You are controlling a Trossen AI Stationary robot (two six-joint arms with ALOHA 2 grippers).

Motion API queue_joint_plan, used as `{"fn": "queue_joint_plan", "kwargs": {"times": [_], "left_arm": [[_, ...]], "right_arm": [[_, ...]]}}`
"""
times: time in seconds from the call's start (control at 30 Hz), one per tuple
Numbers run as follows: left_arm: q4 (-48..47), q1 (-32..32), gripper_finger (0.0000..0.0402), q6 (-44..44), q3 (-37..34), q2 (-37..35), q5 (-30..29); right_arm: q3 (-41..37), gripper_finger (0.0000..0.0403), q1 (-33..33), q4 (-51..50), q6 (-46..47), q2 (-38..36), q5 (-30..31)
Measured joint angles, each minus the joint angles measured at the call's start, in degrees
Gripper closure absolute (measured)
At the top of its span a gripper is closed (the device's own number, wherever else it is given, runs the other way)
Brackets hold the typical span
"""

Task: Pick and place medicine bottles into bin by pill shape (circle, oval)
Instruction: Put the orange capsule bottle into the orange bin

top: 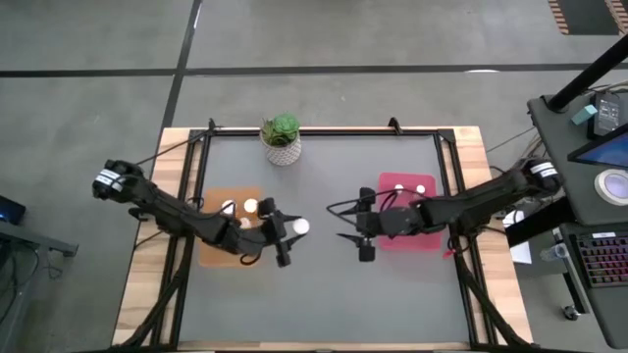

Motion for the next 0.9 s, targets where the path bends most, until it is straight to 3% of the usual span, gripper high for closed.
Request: {"fn": "queue_joint_plan", "kwargs": {"times": [0.2,0.3,0.57,0.7,0.9], "left_arm": [[-11.3,-7.1,0.0210,-10.4,0.0,-5.5,-14.3],[-16.4,-10.9,0.0210,-14.8,0.0,-7.9,-17.8],[-29.8,-18.0,0.0210,-27.1,0.0,-11.5,-20.0],[-33.6,-18.6,0.0210,-27.6,0.0,-12.4,-20.2],[-38.5,-18.6,0.0210,-28.1,0.0,-16.3,-19.0]], "right_arm": [[-0.8,0.0162,-1.1,0.0,-3.8,-3.2,0.0],[-1.7,0.0163,-1.3,0.2,-4.7,-3.2,0.0],[-6.1,0.0165,-4.0,8.3,-8.4,-2.7,-2.2],[-8.8,0.0164,-5.3,12.8,-7.2,-2.7,-6.7],[-13.3,0.0166,-5.3,16.8,-4.9,-3.0,-7.1]]}}
